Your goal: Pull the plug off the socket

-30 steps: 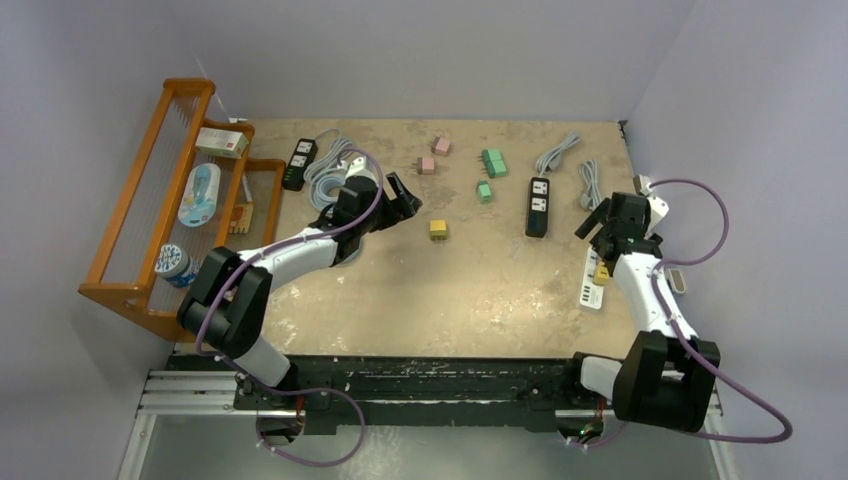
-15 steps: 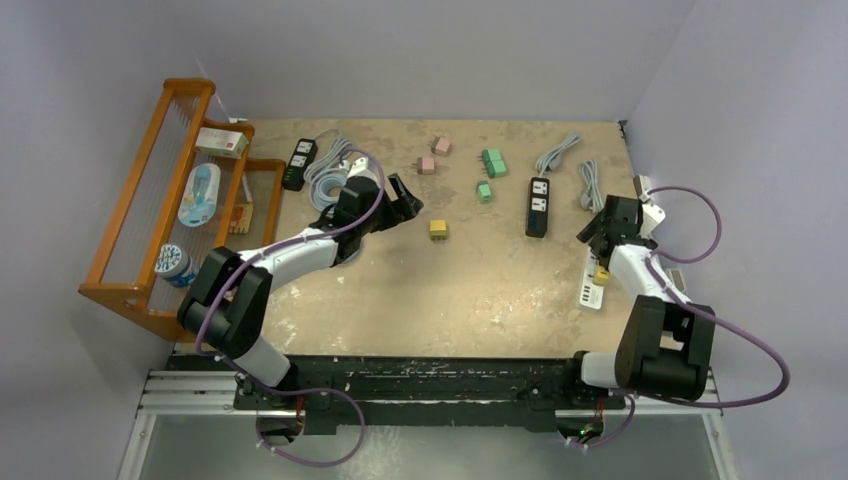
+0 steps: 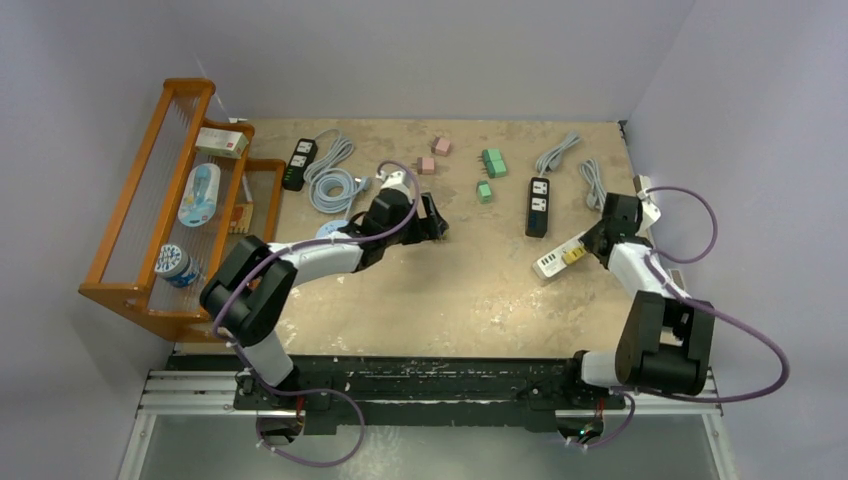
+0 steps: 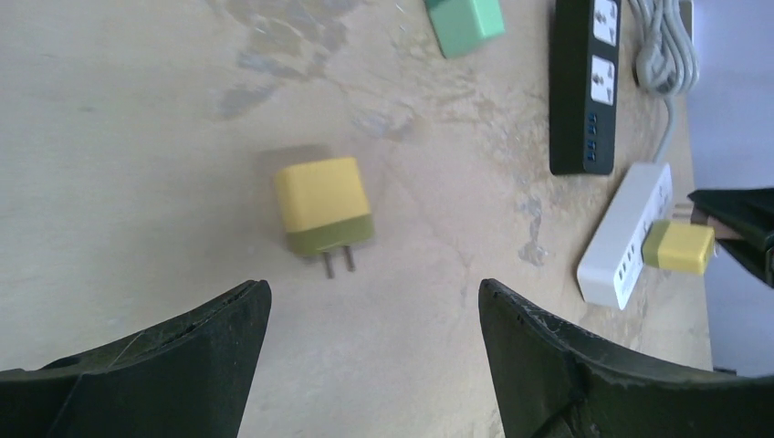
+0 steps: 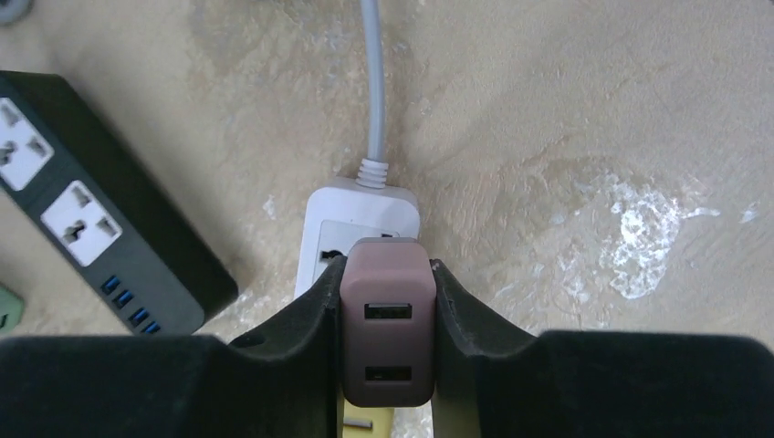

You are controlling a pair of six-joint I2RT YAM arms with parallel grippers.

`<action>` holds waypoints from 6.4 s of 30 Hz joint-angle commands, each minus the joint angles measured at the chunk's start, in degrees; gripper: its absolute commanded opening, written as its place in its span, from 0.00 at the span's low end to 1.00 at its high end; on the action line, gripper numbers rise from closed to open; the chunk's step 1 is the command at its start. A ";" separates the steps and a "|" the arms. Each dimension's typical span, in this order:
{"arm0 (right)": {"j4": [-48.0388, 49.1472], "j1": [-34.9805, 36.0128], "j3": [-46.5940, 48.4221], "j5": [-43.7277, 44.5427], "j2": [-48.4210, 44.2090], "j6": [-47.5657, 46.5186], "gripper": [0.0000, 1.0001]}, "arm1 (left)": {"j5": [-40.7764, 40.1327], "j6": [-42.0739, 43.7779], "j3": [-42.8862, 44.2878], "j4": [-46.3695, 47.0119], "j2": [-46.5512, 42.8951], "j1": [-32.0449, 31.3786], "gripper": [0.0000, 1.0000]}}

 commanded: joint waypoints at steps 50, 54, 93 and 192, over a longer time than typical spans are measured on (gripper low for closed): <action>13.16 32.42 64.56 -33.42 52.90 -4.80 0.00 | -24.72 0.51 -13.60 -6.22 -27.18 6.33 0.87; 13.03 32.73 69.05 -33.35 57.42 -4.21 0.06 | -24.24 1.13 -13.74 -7.89 -28.39 7.50 0.87; -9.49 10.55 10.19 -2.62 -13.69 -2.84 1.00 | -11.32 -0.20 -12.65 5.42 -12.54 7.56 0.87; 7.42 2.59 -4.11 -12.15 -39.42 -2.52 0.00 | 24.14 -2.75 55.50 0.46 45.56 -19.95 0.65</action>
